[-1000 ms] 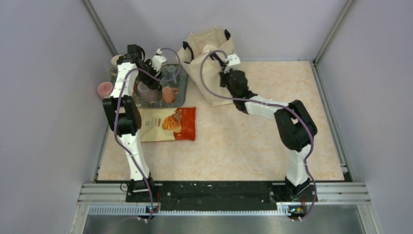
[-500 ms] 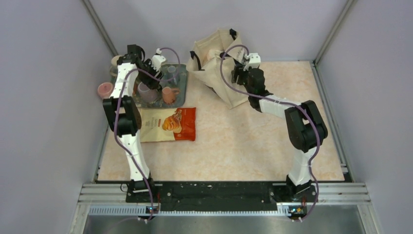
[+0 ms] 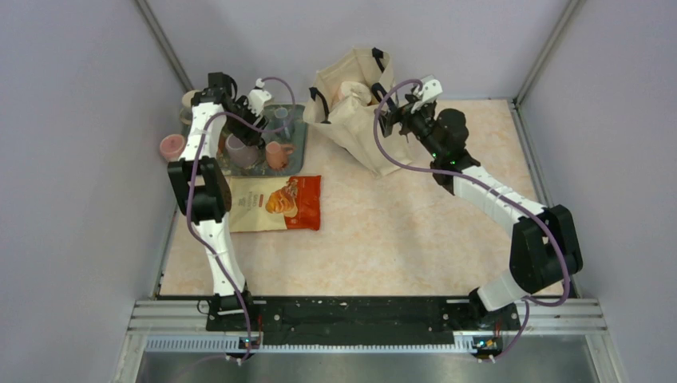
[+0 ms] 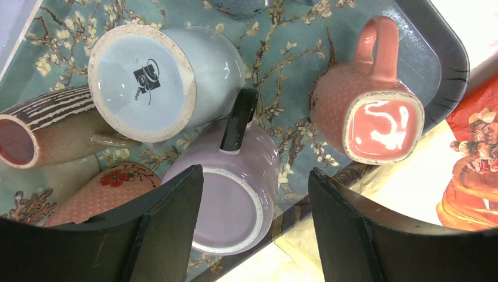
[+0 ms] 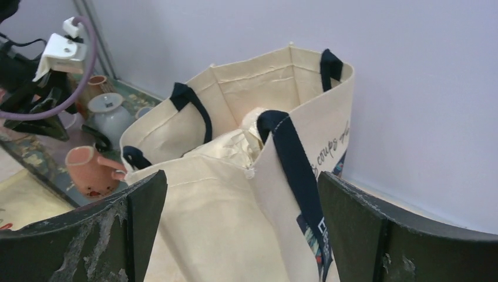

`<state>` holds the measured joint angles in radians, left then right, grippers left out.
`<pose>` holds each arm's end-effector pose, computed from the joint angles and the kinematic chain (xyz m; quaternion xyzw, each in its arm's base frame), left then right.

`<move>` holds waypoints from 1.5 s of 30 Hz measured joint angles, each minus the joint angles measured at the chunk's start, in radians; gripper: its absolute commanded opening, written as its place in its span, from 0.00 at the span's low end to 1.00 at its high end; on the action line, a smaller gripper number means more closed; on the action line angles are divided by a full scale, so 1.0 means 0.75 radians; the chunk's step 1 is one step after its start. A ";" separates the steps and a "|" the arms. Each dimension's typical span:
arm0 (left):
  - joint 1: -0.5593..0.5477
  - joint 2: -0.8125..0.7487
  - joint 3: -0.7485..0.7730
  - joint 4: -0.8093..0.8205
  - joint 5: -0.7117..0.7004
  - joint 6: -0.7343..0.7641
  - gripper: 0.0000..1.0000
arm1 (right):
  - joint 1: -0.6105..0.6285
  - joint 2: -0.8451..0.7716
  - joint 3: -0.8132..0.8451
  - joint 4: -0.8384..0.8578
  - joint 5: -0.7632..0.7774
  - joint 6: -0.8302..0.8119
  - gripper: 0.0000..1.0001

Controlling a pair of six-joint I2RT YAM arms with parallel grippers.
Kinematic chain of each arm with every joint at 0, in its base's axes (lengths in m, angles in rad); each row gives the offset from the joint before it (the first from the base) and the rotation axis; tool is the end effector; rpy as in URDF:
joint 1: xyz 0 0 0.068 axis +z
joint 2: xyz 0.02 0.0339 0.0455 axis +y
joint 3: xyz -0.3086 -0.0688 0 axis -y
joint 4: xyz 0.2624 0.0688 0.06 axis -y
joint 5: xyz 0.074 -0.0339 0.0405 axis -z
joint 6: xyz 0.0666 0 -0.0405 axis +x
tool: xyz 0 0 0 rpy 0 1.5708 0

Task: Turn the mug right side up

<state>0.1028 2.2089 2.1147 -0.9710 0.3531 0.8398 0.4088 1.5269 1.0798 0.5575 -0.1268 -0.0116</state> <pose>0.5363 0.0322 0.2770 0.3843 0.8734 -0.0397 0.2966 0.3712 0.1700 0.3779 -0.1851 0.6412 0.1881 0.7206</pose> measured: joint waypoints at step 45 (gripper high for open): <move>-0.112 0.195 0.156 -0.182 -0.313 0.193 0.45 | 0.062 -0.509 -0.437 -0.354 -0.163 -0.141 0.99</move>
<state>0.0189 2.3550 2.2318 -1.1072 0.1184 0.9844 0.4553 1.1450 0.7521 0.2920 -0.2489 -0.1173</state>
